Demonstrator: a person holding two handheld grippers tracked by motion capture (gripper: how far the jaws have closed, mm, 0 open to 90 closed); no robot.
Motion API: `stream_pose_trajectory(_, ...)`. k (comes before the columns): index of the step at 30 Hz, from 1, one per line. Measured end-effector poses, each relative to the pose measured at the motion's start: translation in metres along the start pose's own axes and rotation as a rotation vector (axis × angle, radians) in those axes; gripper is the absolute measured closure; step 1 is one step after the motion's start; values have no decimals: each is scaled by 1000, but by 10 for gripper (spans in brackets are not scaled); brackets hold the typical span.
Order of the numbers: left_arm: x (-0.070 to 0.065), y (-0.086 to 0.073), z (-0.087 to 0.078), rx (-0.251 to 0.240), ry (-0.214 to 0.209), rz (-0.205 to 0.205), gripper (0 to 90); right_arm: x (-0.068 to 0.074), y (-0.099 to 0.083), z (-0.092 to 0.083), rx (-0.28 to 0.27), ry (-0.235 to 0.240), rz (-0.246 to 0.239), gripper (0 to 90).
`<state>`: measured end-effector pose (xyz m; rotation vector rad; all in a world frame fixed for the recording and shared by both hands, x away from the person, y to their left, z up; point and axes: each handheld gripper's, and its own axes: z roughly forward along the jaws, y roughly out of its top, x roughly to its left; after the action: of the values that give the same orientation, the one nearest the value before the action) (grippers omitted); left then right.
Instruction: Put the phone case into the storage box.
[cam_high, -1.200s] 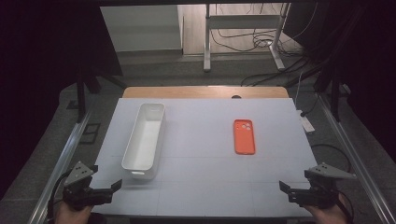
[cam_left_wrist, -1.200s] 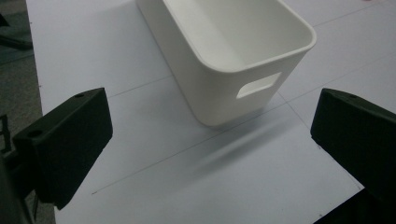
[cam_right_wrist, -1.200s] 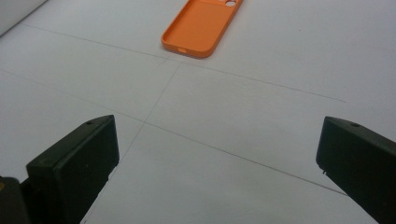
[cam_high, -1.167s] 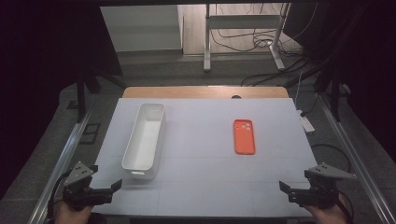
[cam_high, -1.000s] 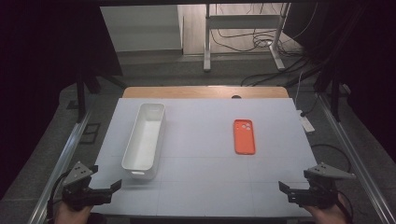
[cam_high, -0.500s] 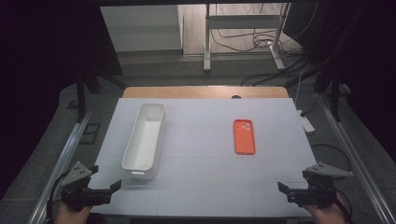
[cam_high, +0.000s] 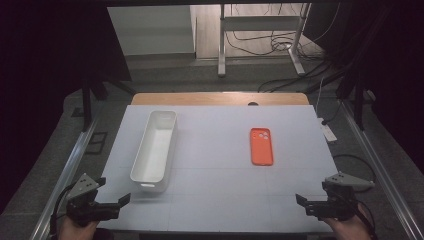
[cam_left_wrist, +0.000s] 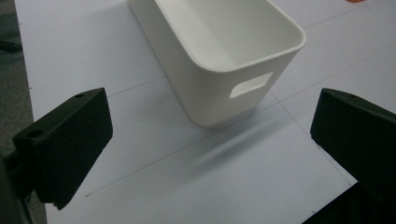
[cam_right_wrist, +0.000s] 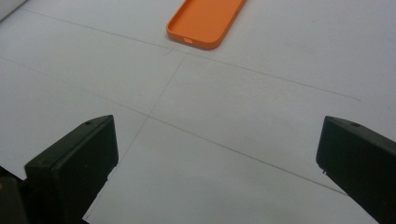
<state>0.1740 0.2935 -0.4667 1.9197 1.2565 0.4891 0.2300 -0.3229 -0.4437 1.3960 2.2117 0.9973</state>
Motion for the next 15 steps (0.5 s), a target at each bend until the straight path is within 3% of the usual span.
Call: stream_pose_trajectory(15, -1, 0, 1, 9, -1, 13, 0, -1, 8, 9, 12, 1, -11, 0)
